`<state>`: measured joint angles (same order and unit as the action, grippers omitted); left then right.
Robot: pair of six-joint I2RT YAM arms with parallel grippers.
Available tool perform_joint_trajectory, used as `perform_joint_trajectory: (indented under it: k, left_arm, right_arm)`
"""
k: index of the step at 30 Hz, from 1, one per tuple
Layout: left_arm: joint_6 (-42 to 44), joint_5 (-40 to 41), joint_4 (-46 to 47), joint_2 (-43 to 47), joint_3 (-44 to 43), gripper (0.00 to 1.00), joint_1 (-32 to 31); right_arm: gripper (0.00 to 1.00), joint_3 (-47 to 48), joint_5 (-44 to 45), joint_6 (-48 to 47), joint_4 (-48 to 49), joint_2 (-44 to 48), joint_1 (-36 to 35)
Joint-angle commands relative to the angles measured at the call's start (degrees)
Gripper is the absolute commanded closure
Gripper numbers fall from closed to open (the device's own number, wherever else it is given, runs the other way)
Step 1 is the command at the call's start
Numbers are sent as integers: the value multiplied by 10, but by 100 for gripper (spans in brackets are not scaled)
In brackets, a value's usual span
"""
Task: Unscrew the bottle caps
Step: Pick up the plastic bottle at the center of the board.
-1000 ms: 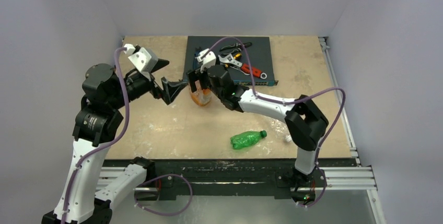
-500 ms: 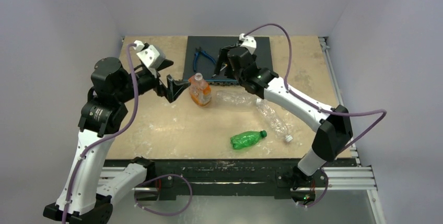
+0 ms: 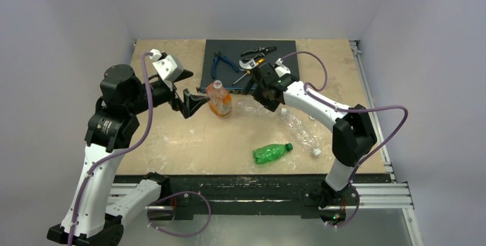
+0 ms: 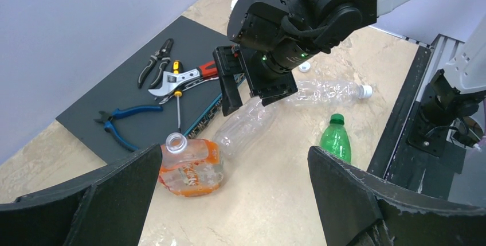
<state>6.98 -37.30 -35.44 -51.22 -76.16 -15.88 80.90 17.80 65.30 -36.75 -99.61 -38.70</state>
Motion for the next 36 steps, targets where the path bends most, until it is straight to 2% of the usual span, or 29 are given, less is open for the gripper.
perform_joint_trajectory:
  k: [1,4,10,20,26,32,36]
  left_arm:
    - [0,-29,14,8,-12,0,1]
    - [-6,-41,21,7,-14,0,1]
    - [17,-47,-3,5,-22,0,1]
    - [44,-59,-42,4,-38,0,1]
    - [39,-64,-42,3,-40,0,1]
    - [36,-69,-44,4,-39,0,1]
    - [33,-78,-44,0,-41,0,0]
  right_arm:
    - [1,-31,-17,102,-3,10,6]
    - [1,-50,-42,125,14,-7,18]
    - [1,7,-28,125,-28,-71,34]
    - [1,-4,-17,139,-21,-89,47]
    - [2,27,-5,131,-41,-117,49]
    - [8,-15,-4,132,-11,-120,49]
    - [20,-23,1,124,-8,-120,49]
